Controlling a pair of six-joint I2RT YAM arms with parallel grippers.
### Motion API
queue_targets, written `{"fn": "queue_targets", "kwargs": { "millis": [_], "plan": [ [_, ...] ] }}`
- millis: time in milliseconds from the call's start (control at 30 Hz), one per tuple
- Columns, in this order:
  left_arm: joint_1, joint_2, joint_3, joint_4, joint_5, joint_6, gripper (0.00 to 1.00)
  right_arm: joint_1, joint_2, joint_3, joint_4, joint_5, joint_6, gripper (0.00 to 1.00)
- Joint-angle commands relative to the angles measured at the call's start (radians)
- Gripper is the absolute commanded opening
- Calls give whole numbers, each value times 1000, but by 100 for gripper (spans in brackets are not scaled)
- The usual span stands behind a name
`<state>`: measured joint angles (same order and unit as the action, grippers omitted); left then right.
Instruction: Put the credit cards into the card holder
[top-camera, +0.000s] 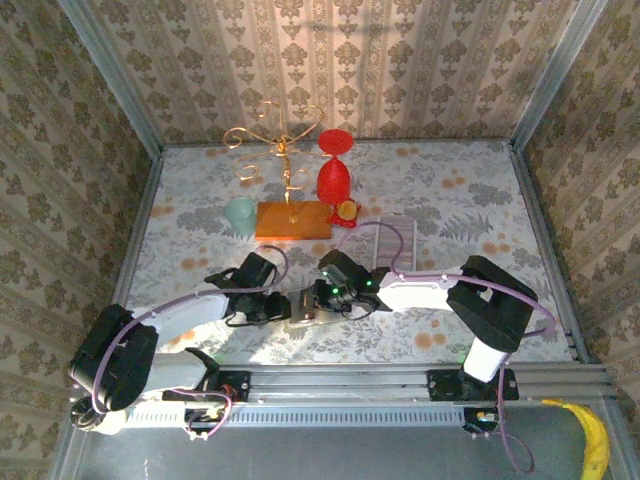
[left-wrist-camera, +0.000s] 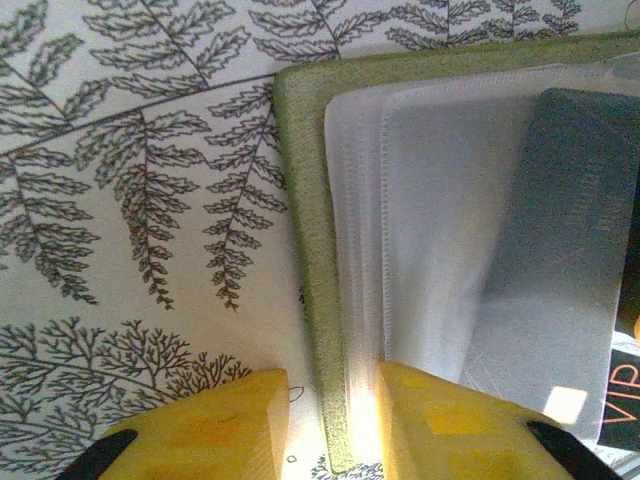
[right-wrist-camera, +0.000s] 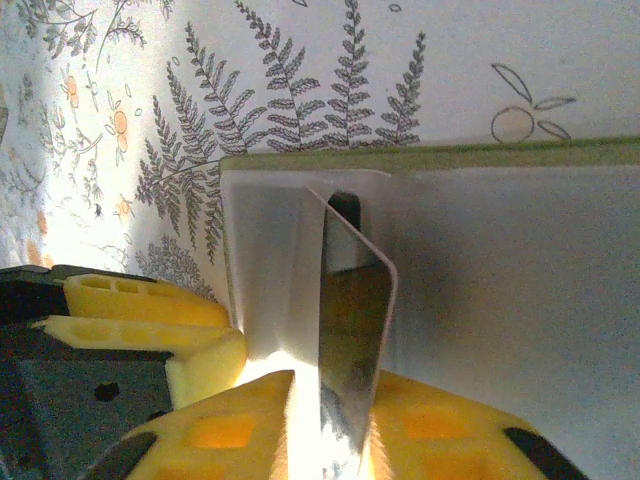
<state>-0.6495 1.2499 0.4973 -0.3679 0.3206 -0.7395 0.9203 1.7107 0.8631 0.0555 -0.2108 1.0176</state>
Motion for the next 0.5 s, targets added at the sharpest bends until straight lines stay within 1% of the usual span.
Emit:
{"fn": "queue_targets", "kwargs": {
  "millis": [0,33,233,367,467],
  "plan": [
    [-12,8,-31,0,6,11,29,-17,12,15,-60,-5,-42,15],
    [-10,8,-29,0,5,11,29,-19,13,9,-51,-17,-42,12],
    [6,-1,-26,6,6,0,29,-45,30,-8,-6,-135,-43,0],
    [14,5,-27,26,21,-7,30,-60,49,-13,25,-208,-41,0],
    [14,14,-23,32,27,-8,29,-65,68,-9,44,-237,-43,0]
  ]
}}
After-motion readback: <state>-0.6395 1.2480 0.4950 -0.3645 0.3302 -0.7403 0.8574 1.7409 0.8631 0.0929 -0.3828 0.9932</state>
